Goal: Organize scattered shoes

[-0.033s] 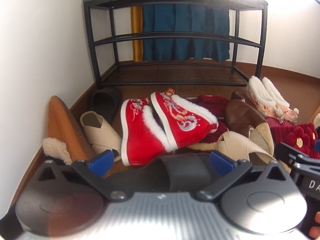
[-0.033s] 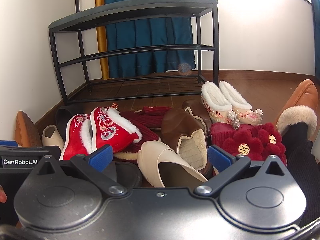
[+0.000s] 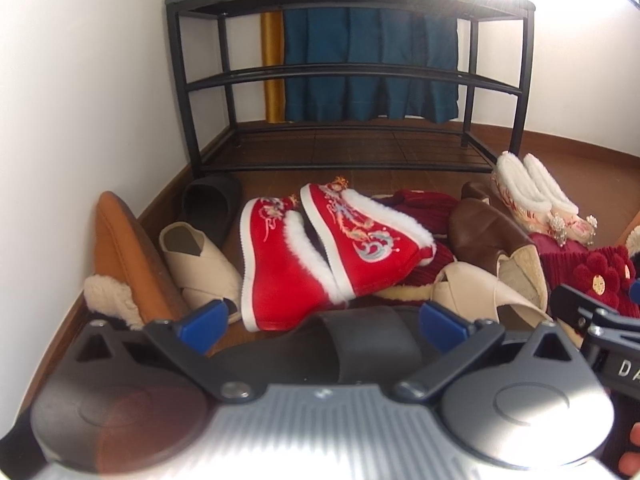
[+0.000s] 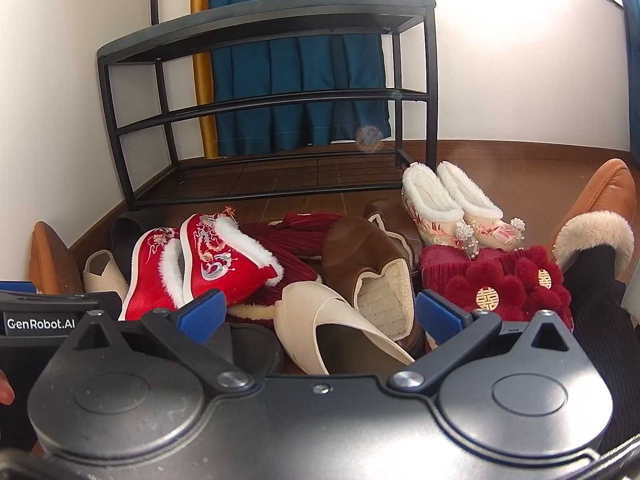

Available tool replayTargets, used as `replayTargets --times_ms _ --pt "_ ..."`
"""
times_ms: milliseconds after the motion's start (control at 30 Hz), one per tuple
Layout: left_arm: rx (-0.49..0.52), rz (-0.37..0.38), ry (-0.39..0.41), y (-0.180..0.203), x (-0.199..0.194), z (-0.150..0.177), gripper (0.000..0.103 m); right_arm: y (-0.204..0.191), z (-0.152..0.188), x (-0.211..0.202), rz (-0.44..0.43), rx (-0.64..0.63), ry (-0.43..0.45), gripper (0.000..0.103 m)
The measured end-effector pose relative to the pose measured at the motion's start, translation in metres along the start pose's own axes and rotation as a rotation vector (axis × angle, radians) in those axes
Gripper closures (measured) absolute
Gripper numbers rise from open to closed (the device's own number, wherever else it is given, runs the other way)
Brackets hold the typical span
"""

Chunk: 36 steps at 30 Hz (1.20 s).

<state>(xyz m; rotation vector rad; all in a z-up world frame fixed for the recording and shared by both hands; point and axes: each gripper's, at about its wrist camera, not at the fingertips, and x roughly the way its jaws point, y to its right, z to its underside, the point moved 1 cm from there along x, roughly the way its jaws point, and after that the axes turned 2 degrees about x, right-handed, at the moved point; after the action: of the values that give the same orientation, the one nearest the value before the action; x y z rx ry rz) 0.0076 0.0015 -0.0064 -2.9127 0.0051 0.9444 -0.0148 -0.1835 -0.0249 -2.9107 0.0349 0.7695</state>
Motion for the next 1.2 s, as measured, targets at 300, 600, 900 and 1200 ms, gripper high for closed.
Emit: replayTargets --times_ms 300,600,900,1200 --pt "-0.024 0.012 -0.017 -0.004 0.017 0.001 0.0 0.003 0.001 0.006 -0.004 0.002 -0.005 0.0" --pt "-0.022 0.015 -0.005 -0.017 0.028 -0.001 0.0 0.007 0.001 0.012 -0.001 0.002 0.0 0.0" --pt "-0.02 -0.001 0.003 -0.016 0.027 -0.001 0.0 0.006 -0.002 0.012 -0.006 -0.001 0.003 0.0" --pt "-0.023 -0.005 0.006 -0.016 0.028 -0.001 0.0 0.006 -0.003 0.011 -0.007 -0.005 0.006 0.0"
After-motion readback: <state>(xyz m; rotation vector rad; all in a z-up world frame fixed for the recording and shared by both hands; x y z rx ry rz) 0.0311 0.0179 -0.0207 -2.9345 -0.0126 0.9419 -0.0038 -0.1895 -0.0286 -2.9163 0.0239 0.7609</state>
